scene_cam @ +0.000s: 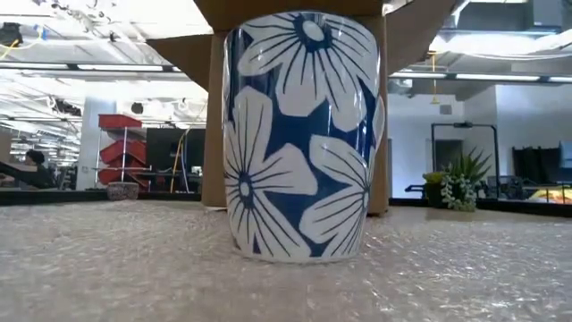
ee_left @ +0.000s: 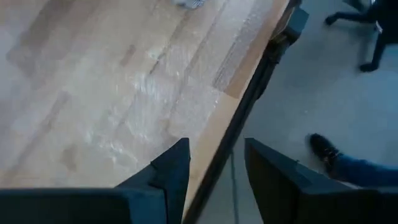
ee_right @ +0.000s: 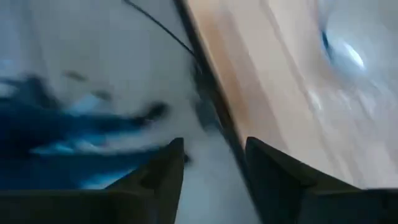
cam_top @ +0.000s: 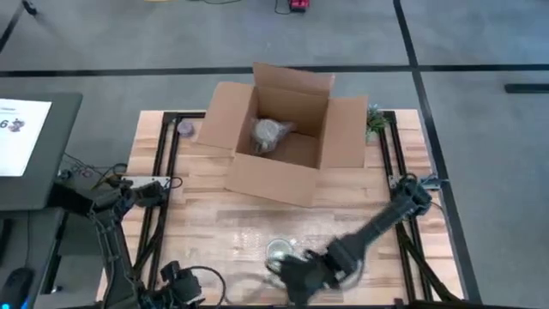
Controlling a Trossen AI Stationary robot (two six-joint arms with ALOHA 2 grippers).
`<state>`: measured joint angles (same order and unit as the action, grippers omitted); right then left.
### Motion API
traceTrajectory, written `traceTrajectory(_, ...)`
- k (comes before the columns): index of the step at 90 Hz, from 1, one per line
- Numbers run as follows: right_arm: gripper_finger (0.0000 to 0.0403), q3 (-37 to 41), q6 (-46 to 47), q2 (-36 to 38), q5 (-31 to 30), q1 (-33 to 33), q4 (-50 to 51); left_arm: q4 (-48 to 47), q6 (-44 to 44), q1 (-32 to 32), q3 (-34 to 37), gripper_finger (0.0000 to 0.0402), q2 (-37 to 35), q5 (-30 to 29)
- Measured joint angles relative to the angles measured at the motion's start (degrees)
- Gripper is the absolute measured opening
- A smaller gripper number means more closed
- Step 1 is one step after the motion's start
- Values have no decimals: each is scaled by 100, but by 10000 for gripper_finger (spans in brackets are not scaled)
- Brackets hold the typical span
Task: Wrap mug
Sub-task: Wrap the white blue mug with the transparent bubble wrap
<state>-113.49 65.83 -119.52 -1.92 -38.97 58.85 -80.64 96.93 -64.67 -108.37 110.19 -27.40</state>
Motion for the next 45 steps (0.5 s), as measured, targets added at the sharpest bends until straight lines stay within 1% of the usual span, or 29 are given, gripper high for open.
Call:
traceTrajectory(9,142,259,186,-2,-322,-252,598,321,-119,32,233,133,1,412)
traceTrajectory(15,139,353,-67,-9,-451,-303,741,677,-305,43,382,133,2,505)
traceTrajectory(21,139,500,-567,-5,-448,-264,647,1063,-478,82,532,133,2,644)
traceTrajectory(28,139,653,-1157,-14,-405,-112,689,1340,-611,90,598,133,9,673)
traceTrajectory(45,140,718,-2870,-15,-418,455,712,1801,-551,90,615,133,6,671)
